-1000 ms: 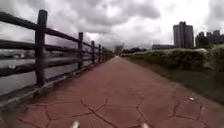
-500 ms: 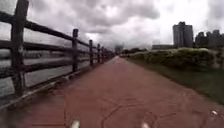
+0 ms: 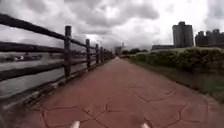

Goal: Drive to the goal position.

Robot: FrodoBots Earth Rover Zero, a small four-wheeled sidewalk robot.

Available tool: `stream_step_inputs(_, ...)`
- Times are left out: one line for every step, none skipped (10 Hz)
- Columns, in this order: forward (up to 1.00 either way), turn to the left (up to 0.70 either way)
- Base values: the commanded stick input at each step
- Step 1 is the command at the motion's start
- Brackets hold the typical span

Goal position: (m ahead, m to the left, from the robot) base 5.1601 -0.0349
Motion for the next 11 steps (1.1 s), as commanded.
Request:
stream_step_inputs(1.0, 0.0)
stream_step_inputs(1.0, 0.0)
stream_step_inputs(1.0, 0.0)
stream_step_inputs(1.0, 0.0)
stream_step_inputs(1.0, 0.0)
stream_step_inputs(1.0, 0.0)
stream_step_inputs(1.0, 0.0)
stream_step_inputs(1.0, 0.0)
stream_step_inputs(1.0, 0.0)
stream_step_inputs(1.0, 0.0)
stream_step_inputs(1.0, 0.0)
